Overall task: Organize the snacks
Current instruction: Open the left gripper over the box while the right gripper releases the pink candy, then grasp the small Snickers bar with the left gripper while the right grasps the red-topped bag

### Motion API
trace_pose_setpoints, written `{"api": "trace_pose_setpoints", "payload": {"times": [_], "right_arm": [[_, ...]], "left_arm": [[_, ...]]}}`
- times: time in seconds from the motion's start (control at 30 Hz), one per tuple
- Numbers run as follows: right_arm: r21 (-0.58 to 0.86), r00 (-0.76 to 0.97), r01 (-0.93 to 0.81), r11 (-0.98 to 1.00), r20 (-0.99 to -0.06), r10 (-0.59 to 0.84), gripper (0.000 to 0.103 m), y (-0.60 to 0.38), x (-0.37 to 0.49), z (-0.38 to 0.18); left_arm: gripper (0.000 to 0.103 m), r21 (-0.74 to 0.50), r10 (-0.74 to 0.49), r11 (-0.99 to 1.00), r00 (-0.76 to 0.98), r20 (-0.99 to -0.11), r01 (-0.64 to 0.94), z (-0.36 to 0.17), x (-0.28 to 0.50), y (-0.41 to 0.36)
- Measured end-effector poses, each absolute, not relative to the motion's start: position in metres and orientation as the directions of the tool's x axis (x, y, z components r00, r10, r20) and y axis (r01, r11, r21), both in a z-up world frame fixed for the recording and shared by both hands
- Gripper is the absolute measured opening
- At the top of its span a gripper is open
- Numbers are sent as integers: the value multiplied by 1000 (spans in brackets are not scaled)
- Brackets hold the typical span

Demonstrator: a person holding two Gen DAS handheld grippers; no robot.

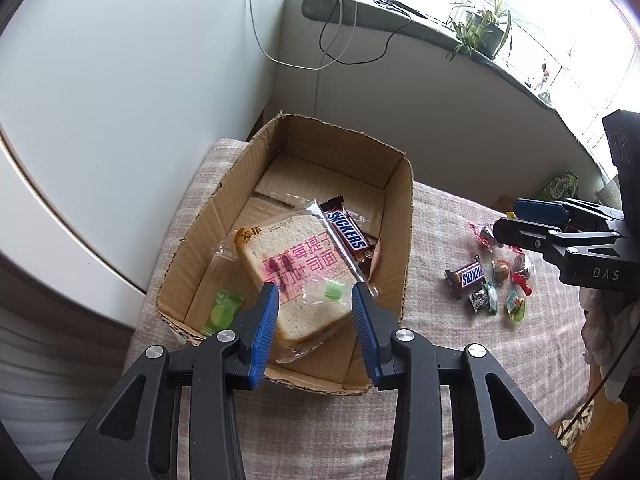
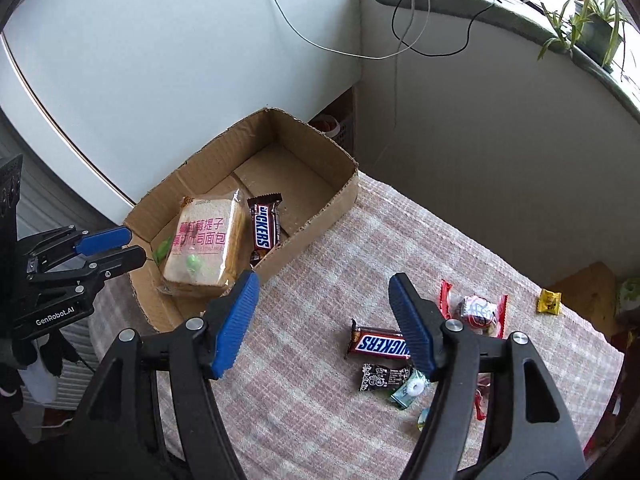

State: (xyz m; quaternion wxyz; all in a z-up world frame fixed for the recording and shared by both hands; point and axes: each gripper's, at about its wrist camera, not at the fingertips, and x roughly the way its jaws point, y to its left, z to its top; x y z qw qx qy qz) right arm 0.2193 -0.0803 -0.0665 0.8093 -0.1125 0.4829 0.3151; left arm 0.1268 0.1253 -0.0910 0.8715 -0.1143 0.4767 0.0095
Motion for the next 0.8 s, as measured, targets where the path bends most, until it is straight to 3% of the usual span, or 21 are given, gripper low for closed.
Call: {"api": "trace_pose_setpoints", "payload": {"times": [0.43, 0.8], "right_arm": [[102, 373, -380, 919, -893, 253, 70, -225, 229, -84], [212, 302, -208, 955, -915, 268, 70, -268, 250, -121]], "left_arm": [[36, -228, -234, 971, 492, -839, 73, -99, 147, 41], [37, -211, -314, 935, 385, -868, 286, -124, 187, -35]]}}
